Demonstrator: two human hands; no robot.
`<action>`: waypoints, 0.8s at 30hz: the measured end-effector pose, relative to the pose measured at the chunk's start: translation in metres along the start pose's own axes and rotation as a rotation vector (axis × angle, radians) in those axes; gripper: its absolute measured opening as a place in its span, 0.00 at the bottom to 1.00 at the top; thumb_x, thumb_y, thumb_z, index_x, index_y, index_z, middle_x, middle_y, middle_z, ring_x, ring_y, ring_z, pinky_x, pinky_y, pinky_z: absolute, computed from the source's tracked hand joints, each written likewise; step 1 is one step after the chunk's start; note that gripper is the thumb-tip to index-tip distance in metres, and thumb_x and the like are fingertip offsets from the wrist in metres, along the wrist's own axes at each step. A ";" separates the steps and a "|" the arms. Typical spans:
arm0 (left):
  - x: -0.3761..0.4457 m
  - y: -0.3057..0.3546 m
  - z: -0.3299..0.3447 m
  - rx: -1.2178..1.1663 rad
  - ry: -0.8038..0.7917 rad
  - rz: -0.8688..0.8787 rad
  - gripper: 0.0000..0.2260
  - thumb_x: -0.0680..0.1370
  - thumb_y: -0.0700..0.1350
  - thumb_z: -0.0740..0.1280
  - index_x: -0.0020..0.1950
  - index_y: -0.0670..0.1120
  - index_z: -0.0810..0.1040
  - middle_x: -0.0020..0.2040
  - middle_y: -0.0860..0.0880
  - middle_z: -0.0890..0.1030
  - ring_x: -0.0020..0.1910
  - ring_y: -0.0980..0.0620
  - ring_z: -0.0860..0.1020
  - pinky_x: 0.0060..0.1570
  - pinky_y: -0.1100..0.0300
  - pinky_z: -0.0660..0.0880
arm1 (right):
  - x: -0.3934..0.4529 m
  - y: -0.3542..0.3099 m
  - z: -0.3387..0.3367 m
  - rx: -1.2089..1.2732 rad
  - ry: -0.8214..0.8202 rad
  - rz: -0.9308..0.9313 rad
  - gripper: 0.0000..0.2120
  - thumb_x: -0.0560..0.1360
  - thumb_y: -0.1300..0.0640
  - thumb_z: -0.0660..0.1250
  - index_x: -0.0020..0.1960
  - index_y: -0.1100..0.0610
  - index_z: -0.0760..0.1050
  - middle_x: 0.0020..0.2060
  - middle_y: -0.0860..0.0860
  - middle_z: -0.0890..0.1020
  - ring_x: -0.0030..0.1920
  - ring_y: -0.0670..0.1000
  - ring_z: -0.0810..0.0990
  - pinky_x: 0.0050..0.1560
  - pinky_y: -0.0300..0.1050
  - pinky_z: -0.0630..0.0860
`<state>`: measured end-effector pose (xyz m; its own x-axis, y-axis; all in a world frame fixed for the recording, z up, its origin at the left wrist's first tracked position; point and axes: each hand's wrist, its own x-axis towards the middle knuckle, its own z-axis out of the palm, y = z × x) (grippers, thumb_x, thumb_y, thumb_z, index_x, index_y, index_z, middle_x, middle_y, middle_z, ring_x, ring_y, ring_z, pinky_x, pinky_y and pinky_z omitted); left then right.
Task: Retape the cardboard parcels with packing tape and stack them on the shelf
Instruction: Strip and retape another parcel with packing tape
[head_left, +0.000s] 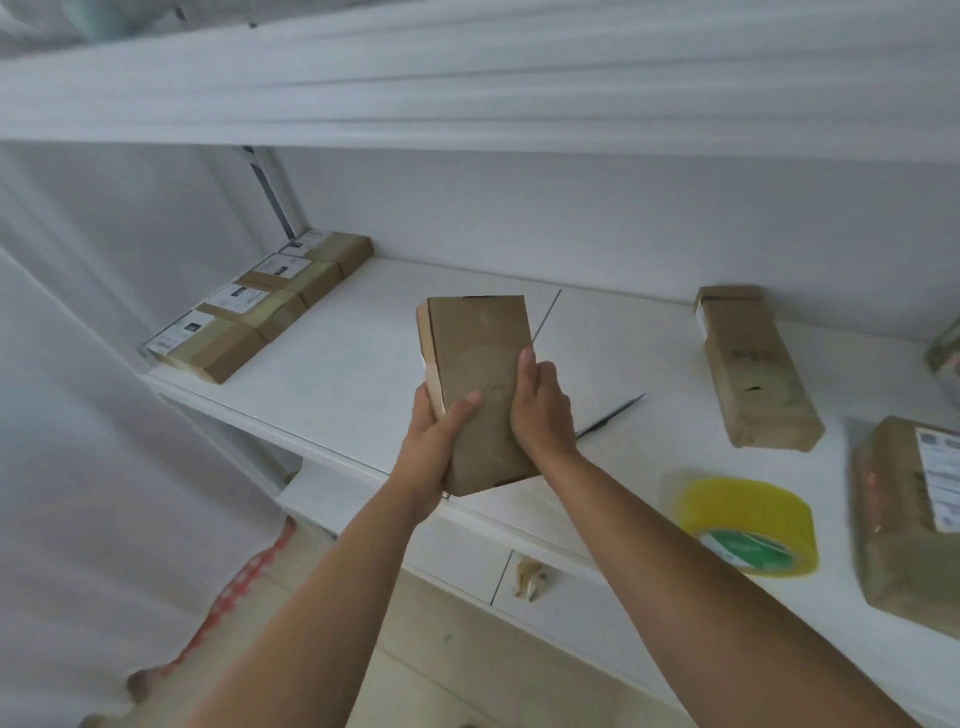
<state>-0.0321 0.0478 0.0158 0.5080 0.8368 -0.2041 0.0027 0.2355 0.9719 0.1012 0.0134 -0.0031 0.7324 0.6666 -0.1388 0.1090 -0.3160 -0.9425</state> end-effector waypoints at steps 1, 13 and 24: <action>-0.006 0.004 0.000 -0.057 -0.104 -0.030 0.18 0.78 0.54 0.69 0.67 0.57 0.71 0.61 0.50 0.82 0.59 0.47 0.81 0.61 0.41 0.77 | -0.001 0.001 -0.005 0.029 -0.010 0.011 0.29 0.82 0.35 0.44 0.62 0.55 0.70 0.58 0.56 0.78 0.59 0.59 0.75 0.52 0.50 0.66; -0.062 -0.009 0.035 -0.506 -0.227 -0.223 0.42 0.74 0.75 0.47 0.74 0.47 0.71 0.71 0.42 0.75 0.70 0.41 0.73 0.72 0.39 0.64 | -0.047 0.005 -0.031 0.179 0.038 -0.127 0.24 0.84 0.41 0.49 0.64 0.59 0.69 0.58 0.54 0.75 0.62 0.58 0.72 0.60 0.52 0.68; -0.086 -0.005 0.061 -0.358 -0.120 -0.055 0.37 0.74 0.74 0.49 0.66 0.52 0.80 0.67 0.43 0.78 0.66 0.44 0.77 0.66 0.43 0.72 | -0.095 -0.011 -0.034 0.342 -0.290 -0.036 0.42 0.69 0.21 0.41 0.71 0.44 0.67 0.67 0.49 0.74 0.67 0.52 0.73 0.71 0.60 0.65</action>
<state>-0.0238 -0.0557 0.0356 0.6126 0.7594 -0.2192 -0.2576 0.4540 0.8529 0.0534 -0.0698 0.0309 0.5084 0.8500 -0.1378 -0.1330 -0.0807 -0.9878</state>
